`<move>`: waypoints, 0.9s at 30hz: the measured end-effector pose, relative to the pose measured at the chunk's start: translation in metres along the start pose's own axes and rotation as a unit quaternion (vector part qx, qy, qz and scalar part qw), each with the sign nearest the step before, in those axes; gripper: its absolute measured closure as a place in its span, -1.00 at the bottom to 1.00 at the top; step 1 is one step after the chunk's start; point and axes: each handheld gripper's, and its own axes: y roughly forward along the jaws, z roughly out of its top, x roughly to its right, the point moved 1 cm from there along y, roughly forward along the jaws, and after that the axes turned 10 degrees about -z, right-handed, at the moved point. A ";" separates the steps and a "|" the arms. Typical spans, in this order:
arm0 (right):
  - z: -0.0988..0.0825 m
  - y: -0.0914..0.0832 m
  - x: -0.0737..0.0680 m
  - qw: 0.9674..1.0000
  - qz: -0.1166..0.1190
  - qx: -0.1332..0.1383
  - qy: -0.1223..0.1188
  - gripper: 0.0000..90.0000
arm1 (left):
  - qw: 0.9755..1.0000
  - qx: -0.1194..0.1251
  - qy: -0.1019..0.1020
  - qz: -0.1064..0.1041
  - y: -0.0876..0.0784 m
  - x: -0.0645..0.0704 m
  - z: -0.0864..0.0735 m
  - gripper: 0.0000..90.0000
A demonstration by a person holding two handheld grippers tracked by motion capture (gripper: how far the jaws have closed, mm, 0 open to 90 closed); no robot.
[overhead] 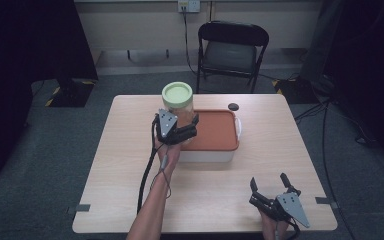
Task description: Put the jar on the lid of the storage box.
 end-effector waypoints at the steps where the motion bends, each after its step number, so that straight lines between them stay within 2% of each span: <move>1: 0.000 0.000 0.000 1.000 0.000 0.000 0.000 -0.98 | 1.000 0.002 -0.004 0.004 0.001 0.000 0.000 -0.75; 3: 0.000 0.000 0.000 1.000 0.000 0.000 0.000 -0.98 | 1.000 0.001 -0.012 0.013 0.003 -0.001 -0.001 -0.75; 6: 0.000 0.000 0.000 1.000 0.000 0.000 0.000 -0.98 | 1.000 -0.001 -0.020 0.012 0.005 -0.003 -0.004 -0.75; 10: 0.000 0.000 0.000 1.000 0.000 0.000 0.000 -0.98 | 1.000 -0.013 -0.007 0.012 0.007 0.000 -0.008 -0.75; 14: 0.000 0.000 0.000 1.000 0.001 0.000 0.000 -0.98 | 1.000 -0.013 -0.008 0.007 0.009 0.002 -0.011 -0.75; 18: 0.000 0.000 0.000 1.000 0.002 0.000 0.000 -0.98 | 1.000 -0.020 0.013 0.008 0.011 0.006 -0.014 -0.75; 24: 0.000 0.000 0.000 1.000 0.003 0.000 0.000 -0.98 | 1.000 -0.017 0.000 0.005 0.012 0.006 -0.018 -0.75; 27: 0.000 0.000 0.000 1.000 0.003 0.000 0.000 -0.98 | 1.000 -0.021 0.006 0.007 0.013 0.007 -0.021 -0.75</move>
